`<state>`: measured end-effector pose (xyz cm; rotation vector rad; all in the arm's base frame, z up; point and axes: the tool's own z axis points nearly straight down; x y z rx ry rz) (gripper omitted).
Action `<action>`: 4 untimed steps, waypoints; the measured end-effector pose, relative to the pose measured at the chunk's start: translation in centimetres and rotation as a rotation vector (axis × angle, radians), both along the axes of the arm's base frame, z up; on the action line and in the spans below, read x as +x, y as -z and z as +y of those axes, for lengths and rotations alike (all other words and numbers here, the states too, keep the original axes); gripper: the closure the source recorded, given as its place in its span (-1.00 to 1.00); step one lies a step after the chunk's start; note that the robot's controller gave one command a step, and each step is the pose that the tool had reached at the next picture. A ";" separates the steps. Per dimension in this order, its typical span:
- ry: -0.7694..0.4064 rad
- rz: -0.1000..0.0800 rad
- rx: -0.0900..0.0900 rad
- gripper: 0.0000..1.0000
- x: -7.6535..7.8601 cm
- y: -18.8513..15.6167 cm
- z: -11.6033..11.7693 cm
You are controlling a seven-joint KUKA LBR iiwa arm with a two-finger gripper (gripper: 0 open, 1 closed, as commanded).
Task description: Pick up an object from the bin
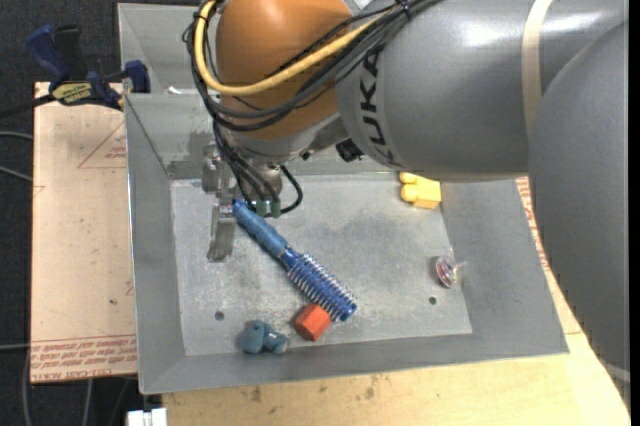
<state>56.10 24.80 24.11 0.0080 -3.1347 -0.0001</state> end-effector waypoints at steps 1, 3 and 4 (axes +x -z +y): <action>-0.013 -0.002 -0.003 -1.00 1.8 6.0 -4.9; -0.372 0.001 0.002 -1.00 2.3 12.2 -11.2; -0.351 -0.010 0.003 -1.00 5.7 17.4 -12.3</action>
Offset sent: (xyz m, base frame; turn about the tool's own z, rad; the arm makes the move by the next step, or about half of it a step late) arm 0.0174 -0.0454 -0.0553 -0.0177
